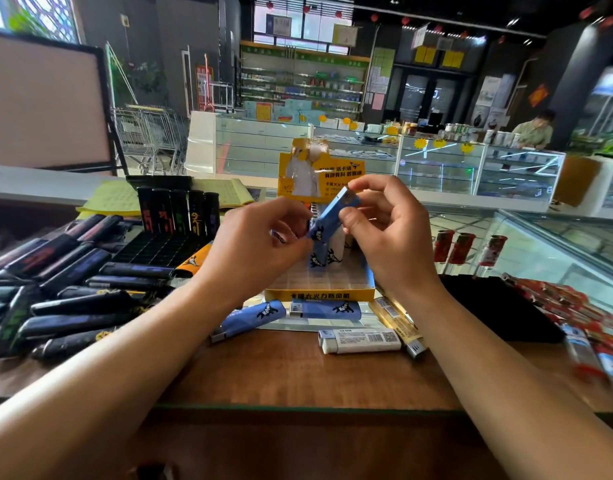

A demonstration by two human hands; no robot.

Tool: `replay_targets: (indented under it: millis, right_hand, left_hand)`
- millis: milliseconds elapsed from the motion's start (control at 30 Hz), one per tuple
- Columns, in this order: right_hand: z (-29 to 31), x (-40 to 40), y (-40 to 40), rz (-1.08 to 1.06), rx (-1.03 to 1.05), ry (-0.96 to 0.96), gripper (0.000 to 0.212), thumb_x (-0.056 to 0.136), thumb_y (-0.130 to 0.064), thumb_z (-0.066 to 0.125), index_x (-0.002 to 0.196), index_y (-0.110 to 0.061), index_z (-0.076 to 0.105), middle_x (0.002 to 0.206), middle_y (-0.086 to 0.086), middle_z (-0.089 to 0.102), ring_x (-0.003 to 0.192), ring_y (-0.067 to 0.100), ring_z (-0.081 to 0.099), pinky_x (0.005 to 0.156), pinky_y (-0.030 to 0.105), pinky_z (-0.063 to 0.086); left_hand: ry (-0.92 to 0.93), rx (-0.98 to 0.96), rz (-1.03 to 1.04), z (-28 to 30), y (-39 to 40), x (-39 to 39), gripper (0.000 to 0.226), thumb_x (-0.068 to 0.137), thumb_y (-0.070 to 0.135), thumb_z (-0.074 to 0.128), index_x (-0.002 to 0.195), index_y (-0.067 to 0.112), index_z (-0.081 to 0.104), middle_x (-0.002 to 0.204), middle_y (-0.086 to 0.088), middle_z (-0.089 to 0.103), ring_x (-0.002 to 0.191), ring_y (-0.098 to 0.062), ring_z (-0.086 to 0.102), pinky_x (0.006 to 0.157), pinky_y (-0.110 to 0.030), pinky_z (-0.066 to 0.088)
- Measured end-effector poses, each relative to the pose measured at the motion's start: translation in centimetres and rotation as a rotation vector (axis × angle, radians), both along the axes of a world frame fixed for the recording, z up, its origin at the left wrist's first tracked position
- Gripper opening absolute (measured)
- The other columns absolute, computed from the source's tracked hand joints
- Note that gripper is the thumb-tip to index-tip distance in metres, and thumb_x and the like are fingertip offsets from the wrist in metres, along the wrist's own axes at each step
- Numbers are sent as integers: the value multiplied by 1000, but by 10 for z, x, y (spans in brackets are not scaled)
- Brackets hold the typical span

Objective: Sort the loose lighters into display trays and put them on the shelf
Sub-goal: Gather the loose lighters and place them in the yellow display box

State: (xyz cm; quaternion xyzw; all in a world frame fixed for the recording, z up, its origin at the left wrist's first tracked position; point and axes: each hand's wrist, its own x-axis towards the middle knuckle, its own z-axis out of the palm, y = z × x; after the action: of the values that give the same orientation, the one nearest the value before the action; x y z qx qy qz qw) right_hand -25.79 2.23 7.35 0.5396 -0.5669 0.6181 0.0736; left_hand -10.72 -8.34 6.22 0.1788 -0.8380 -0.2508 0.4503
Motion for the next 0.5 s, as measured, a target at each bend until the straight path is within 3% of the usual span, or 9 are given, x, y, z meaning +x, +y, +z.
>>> replay_targets:
  millis: [100, 200, 300, 500]
  right_hand:
    - [0, -6, 2, -69, 14, 56, 24, 85, -10, 72, 104, -23, 64, 89, -15, 65, 78, 2, 64, 72, 18, 53]
    - [-2, -8, 2, -108, 89, 137, 21, 85, -12, 72, 103, -21, 65, 83, -16, 63, 76, -1, 63, 68, 12, 50]
    - [-4, -6, 1, -113, 149, 199, 21, 85, -14, 73, 102, -22, 65, 84, -14, 65, 78, -1, 62, 67, 8, 48]
    - [-12, -5, -6, -186, 257, 386, 25, 86, -21, 72, 110, -25, 65, 86, -9, 60, 82, 13, 60, 74, 34, 52]
  left_hand:
    - [-19, -148, 101, 1, -3, 6, 28, 78, 18, 78, 105, 24, 72, 86, 21, 63, 76, -1, 61, 73, -12, 49]
    - [-136, -318, 192, 1, -5, 8, 43, 82, 28, 76, 123, 23, 67, 118, 5, 68, 108, -20, 61, 92, -29, 43]
    - [-244, -390, 207, 1, -3, 9, 58, 83, 35, 75, 136, 23, 57, 139, 0, 57, 129, -26, 49, 104, -40, 40]
    - [-359, -408, 210, -3, -7, 9, 73, 83, 45, 72, 147, 23, 44, 155, -3, 40, 144, -26, 32, 116, -44, 31]
